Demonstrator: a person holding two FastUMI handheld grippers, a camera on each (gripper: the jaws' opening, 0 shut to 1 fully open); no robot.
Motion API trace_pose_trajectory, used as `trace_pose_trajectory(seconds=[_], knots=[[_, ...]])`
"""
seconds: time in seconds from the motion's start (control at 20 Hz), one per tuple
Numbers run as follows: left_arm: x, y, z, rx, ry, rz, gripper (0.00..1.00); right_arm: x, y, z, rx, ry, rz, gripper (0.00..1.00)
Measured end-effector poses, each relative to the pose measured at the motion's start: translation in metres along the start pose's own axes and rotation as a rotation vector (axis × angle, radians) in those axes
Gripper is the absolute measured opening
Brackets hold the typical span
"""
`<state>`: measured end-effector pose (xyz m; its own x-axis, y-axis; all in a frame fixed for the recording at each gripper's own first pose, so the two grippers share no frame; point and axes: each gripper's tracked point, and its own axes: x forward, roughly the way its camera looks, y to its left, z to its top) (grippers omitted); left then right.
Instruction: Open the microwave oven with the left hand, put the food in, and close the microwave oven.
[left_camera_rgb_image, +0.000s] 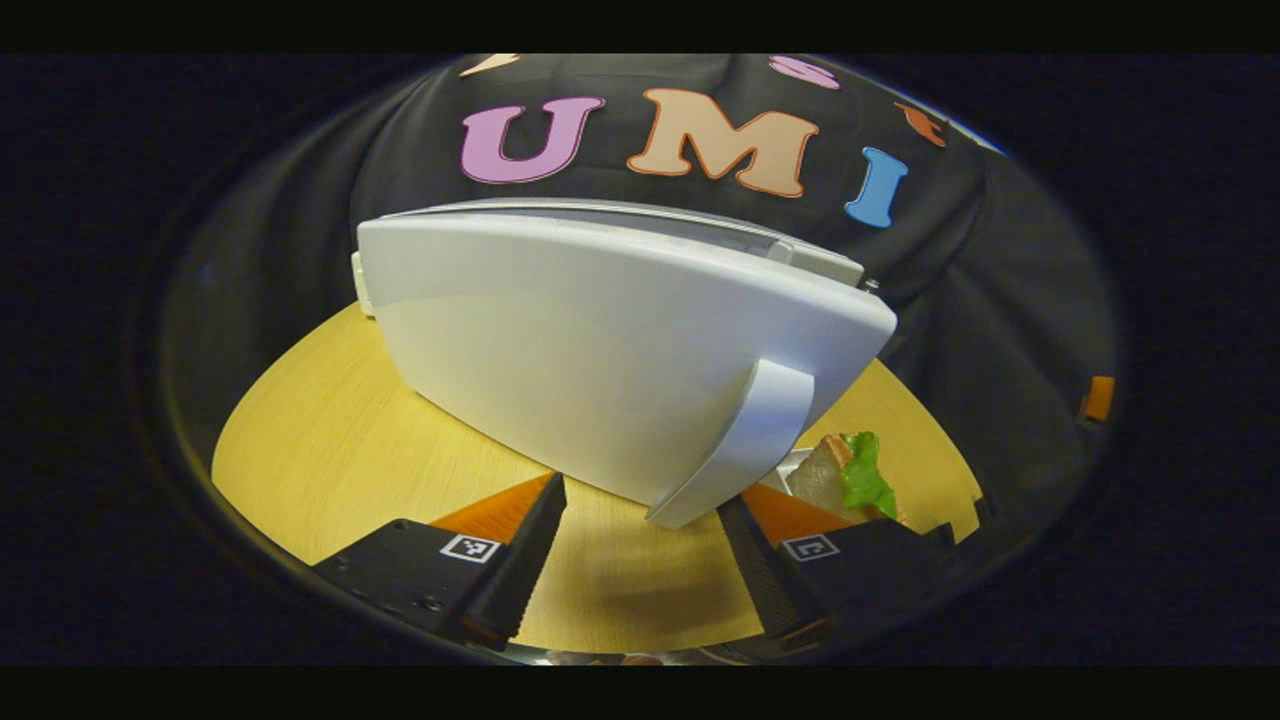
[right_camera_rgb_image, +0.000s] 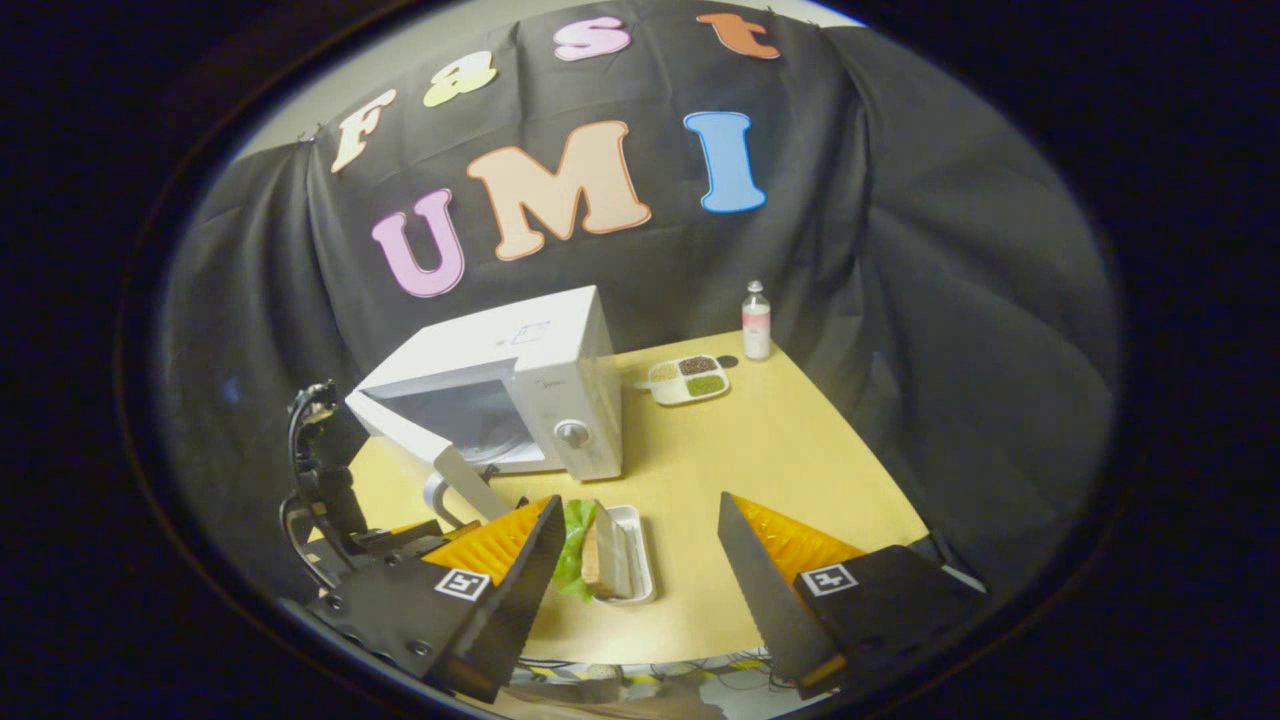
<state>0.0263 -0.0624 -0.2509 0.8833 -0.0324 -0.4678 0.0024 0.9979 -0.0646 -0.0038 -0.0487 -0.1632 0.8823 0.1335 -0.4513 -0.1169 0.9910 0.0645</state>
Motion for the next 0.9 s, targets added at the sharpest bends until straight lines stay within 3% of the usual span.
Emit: trace_pose_trajectory(seconds=[0.15, 0.45, 0.85, 0.9], knots=[[-0.019, 0.012, 0.003, 0.006, -0.014, 0.019, 0.88, 0.008, 0.009, -0.008, 0.0, 0.032, 0.03, 0.92], [-0.06, 0.051, -0.012, -0.019, -0.012, 0.106, 1.0, 0.018, 0.028, -0.026, -0.01, 0.097, 0.083, 0.96], [-0.127, 0.136, -0.031, -0.075, -0.012, 0.264, 1.0, 0.026, 0.066, -0.064, -0.029, 0.191, 0.13, 0.92], [-0.135, 0.149, -0.034, -0.084, -0.005, 0.283, 1.0, 0.026, 0.069, -0.067, -0.029, 0.197, 0.127, 0.96]])
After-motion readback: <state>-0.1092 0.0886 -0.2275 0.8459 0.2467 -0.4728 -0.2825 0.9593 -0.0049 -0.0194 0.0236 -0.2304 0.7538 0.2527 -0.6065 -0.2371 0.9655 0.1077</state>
